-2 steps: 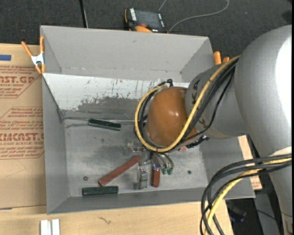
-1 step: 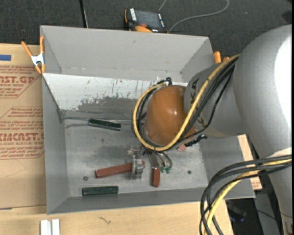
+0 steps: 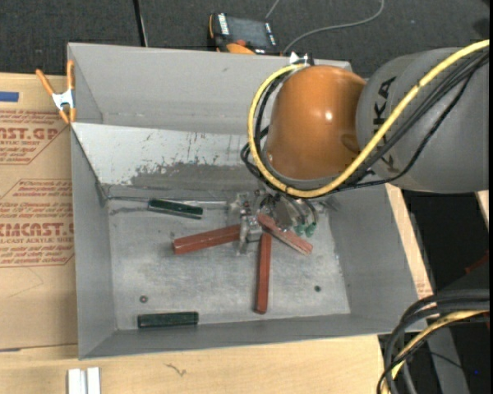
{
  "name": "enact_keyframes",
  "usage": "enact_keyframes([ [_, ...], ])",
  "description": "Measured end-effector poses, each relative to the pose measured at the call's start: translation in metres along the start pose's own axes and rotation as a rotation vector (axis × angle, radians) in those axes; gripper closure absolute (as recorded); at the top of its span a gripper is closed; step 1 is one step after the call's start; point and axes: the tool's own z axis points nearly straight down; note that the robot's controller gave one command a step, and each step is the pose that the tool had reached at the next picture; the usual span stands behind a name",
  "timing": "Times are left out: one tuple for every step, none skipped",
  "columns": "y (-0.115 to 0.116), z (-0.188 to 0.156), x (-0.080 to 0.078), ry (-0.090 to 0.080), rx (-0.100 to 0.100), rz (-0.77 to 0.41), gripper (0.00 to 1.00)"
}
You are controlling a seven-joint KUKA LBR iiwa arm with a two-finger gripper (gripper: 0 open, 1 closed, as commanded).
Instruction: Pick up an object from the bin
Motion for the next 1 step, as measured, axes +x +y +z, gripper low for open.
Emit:
enact_keyframes([
  [0.0106,-0.0777,0.0162,0.001,-0.001,-0.007,1.00],
])
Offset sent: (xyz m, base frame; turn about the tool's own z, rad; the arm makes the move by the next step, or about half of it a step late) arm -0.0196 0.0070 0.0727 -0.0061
